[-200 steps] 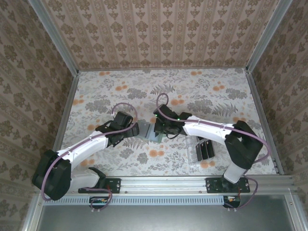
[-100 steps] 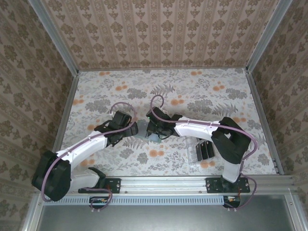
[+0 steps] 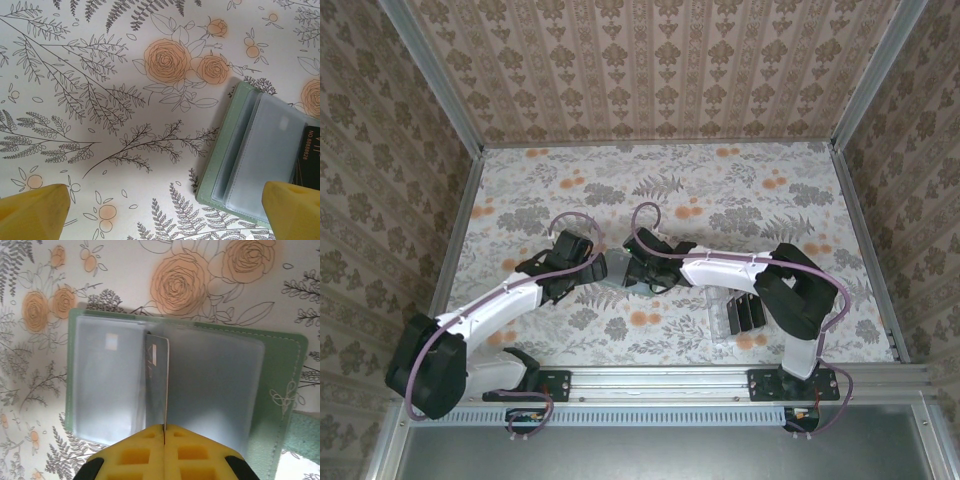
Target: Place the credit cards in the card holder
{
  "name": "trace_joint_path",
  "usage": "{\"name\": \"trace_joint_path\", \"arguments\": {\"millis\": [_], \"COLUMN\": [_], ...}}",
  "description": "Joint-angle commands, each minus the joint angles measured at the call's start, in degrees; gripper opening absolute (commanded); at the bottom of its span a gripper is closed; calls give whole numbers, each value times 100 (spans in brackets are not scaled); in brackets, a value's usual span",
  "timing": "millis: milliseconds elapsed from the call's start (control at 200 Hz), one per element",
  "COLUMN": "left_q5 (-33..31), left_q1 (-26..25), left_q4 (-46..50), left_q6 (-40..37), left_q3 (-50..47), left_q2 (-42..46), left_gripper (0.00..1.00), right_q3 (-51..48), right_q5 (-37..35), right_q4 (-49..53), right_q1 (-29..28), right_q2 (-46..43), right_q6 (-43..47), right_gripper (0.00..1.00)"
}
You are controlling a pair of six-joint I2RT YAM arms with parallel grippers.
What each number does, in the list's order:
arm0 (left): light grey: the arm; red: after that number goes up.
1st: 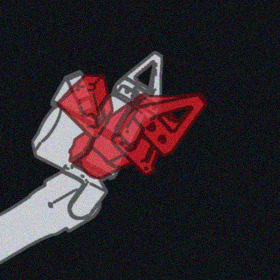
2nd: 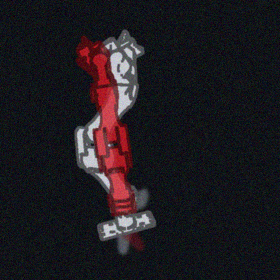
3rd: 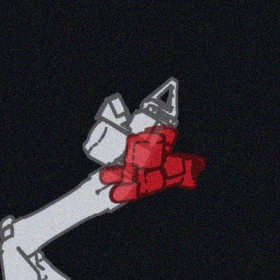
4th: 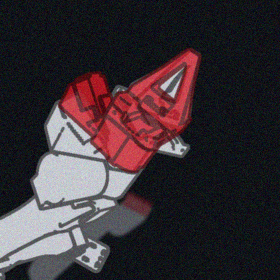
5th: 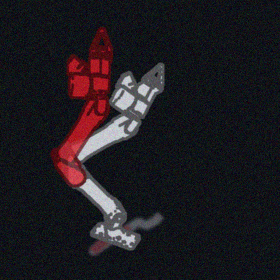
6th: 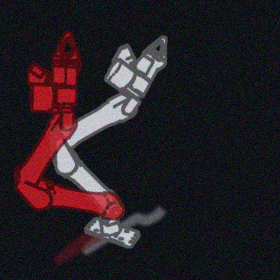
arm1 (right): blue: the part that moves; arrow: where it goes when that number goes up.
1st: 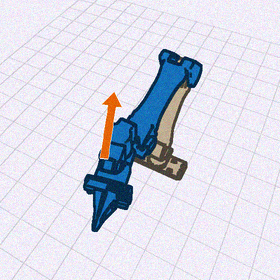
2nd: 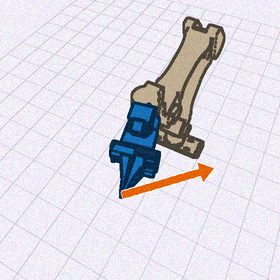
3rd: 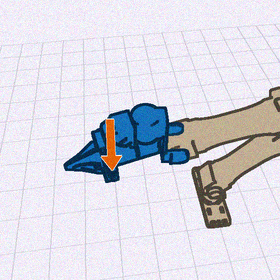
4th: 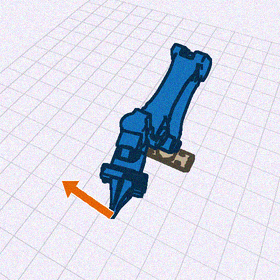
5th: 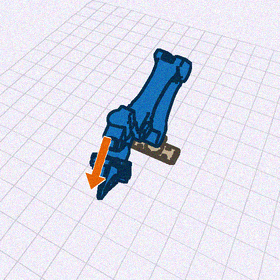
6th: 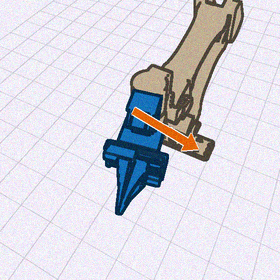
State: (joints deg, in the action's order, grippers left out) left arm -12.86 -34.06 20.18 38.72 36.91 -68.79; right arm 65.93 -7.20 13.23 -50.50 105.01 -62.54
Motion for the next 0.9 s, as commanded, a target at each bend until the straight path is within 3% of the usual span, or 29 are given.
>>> {"name": "trace_joint_path", "arguments": {"millis": [0, 595, 895], "left_q5": [60, 170, 425], "left_q1": [33, -194, -414], "left_q4": [106, 224, -157], "left_q6": [-154, -41, -247], "left_q3": [-43, -196, 141], "left_q2": [150, 411, -308], "left_gripper": [100, 100, 100], "right_q3": [-270, -682, -806], "right_q5": [237, 448, 588], "right_q4": [366, 894, 841], "right_q1": [81, 501, 672], "right_q2": [-15, -438, -554], "right_q6": [263, 950, 1229], "right_gripper": [0, 0, 0]}}
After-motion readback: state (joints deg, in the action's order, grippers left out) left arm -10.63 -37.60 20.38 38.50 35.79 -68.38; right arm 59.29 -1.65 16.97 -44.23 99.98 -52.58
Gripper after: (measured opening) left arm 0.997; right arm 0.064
